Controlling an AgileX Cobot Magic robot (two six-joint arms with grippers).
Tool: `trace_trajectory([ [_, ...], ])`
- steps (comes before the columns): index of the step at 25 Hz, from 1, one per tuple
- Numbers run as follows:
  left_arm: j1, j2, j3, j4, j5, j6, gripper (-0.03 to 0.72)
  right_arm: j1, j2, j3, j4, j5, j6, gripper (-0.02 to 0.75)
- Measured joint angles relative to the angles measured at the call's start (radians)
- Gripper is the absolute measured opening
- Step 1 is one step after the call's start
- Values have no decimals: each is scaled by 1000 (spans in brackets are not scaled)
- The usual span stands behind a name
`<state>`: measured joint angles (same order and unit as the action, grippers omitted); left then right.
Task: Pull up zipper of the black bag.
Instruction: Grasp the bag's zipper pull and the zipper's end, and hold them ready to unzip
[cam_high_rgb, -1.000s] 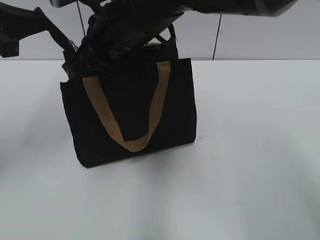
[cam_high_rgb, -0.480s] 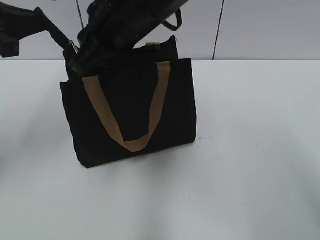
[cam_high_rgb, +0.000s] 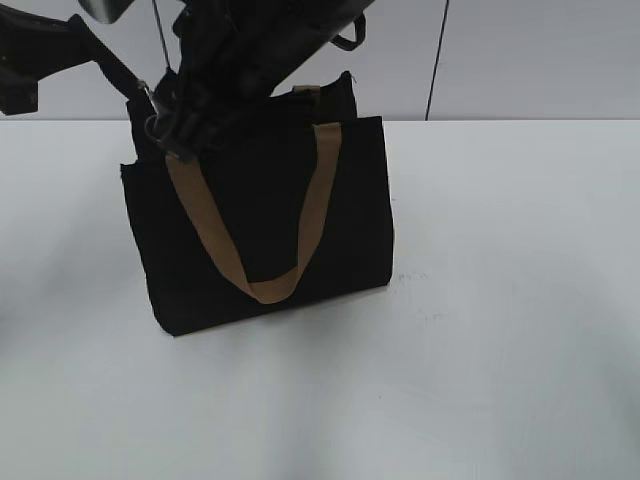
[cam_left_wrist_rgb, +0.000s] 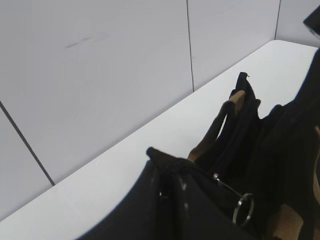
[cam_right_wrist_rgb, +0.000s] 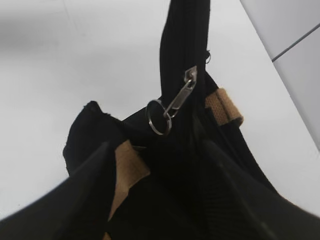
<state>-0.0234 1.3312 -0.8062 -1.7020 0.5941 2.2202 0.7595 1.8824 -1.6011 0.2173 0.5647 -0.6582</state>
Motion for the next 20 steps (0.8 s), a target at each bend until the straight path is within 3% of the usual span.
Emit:
trace_trajectory([
  [9, 0, 0, 0, 42, 6, -1, 20, -36, 16, -63, 108, 42, -67, 403],
  [16, 0, 0, 0, 60, 7, -1, 20, -72, 108, -236, 166, 268, -189, 376],
  [20, 0, 0, 0, 27, 5, -1, 20, -72, 153, -263, 171, 300, -203, 347],
])
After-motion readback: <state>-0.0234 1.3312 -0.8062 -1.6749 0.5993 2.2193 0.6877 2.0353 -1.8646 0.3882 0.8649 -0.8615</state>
